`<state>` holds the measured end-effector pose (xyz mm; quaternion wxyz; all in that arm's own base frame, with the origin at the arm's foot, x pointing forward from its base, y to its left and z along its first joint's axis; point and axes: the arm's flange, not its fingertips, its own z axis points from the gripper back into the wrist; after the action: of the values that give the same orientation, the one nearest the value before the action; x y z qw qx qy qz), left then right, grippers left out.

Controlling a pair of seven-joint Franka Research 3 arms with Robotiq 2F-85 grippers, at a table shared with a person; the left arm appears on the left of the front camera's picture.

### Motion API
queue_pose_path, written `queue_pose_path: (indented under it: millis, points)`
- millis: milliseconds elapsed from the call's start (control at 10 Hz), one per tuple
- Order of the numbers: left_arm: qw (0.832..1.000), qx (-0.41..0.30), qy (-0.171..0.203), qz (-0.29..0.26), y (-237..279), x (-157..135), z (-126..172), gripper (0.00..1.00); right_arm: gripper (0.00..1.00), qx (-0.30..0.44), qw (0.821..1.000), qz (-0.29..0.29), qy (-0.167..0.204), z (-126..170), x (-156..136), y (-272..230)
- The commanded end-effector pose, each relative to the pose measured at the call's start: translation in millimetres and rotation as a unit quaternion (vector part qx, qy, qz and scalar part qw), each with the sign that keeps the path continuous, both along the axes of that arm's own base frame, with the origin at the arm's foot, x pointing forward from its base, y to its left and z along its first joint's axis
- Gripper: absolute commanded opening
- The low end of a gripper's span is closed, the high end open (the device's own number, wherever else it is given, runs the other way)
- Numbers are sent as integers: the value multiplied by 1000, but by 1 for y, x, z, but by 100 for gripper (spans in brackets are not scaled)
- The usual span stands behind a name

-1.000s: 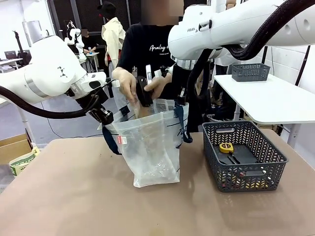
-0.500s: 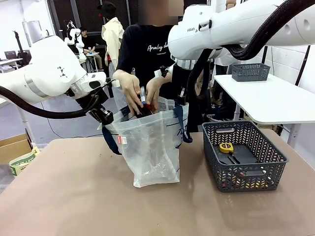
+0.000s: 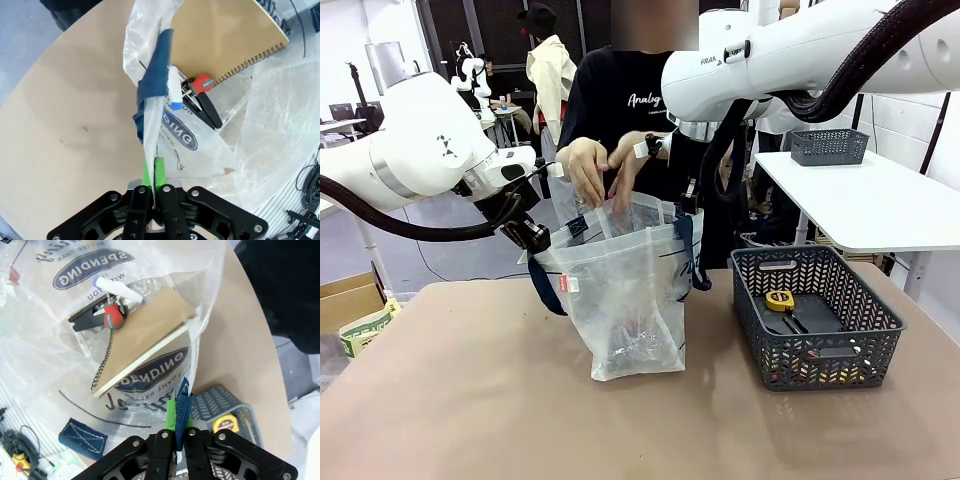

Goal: Transfer purchased items from the store into the shopping bag.
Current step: Move the Reusable shopping bag to the right side of the table.

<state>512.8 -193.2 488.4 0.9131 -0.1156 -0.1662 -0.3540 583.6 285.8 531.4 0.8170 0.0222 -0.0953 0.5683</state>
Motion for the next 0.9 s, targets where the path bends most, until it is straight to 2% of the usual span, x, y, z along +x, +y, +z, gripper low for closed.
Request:
queue_pose_path:
  millis: [0, 800]
  points:
    - [1000, 0, 0, 1, 1, 0, 0, 0, 0, 0, 1000, 0, -1, 1, 0, 0]
    - [1000, 0, 0, 1, 1, 0, 0, 0, 0, 0, 1000, 0, -1, 1, 0, 0]
